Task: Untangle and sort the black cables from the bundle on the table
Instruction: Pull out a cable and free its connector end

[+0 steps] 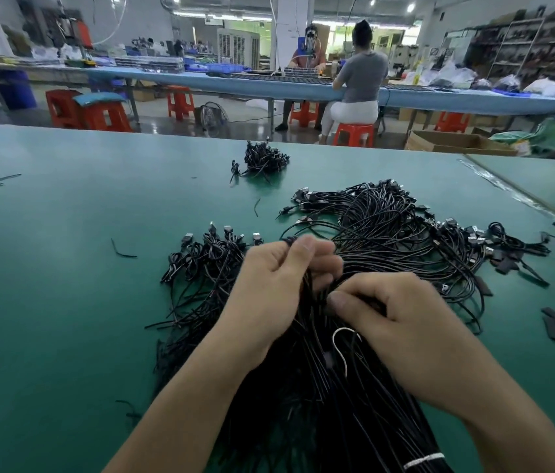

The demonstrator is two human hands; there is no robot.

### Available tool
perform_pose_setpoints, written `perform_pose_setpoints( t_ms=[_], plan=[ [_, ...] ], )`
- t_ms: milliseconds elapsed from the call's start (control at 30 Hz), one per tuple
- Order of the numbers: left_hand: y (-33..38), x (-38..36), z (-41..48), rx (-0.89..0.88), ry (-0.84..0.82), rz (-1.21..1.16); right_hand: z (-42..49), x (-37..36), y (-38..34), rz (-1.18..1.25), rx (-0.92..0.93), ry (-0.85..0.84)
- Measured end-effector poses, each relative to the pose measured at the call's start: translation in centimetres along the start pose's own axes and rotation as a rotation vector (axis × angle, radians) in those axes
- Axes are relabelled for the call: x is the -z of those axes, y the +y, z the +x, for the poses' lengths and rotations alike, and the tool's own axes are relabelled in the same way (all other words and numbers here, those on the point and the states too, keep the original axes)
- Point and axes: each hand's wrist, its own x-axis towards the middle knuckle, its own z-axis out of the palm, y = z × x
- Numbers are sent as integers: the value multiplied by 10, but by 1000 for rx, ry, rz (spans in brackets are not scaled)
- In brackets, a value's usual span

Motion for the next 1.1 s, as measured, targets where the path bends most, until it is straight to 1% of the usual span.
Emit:
perform_pose_setpoints(
  t_ms=[67,100,133,200,333,433,500,533,600,733,833,867,933,1000,1067,1100],
  plan=[
    [2,1,-4,12,-88,333,1,4,3,42,17,80],
    [3,1,-6,41,-141,456,1,5,5,54,24,113],
    [5,0,-9,100,-214,475,1,7,6,67,36,139],
    [9,-3,-14,229,-349,333,1,10,8,162,56,171],
    [15,3,-14,329,-467,44,3,10,9,435,22,163],
    [21,8,-15,393,-606,-184,3,9,4,601,-8,25],
    [23,10,-16,404,-684,-266,1,12,1,668,-19,-53],
    [22,10,-17,409,-697,-291,1,14,1,681,-25,-70],
    [21,7,-18,404,-652,-257,0,16,2,636,-36,-62],
    [15,1,-16,381,-478,-103,0,14,11,413,-34,2],
    [11,0,-13,311,-387,160,1,11,13,242,-2,57],
    [10,0,-14,299,-368,194,2,9,13,191,5,85],
    [11,-2,-14,356,-354,109,3,3,11,145,19,145],
    [12,-4,-16,437,-384,45,3,-2,7,104,26,210],
    [10,-4,-18,471,-381,82,4,-6,3,88,35,260],
    [9,-5,-18,454,-364,139,4,-7,2,97,34,279]
  ],
)
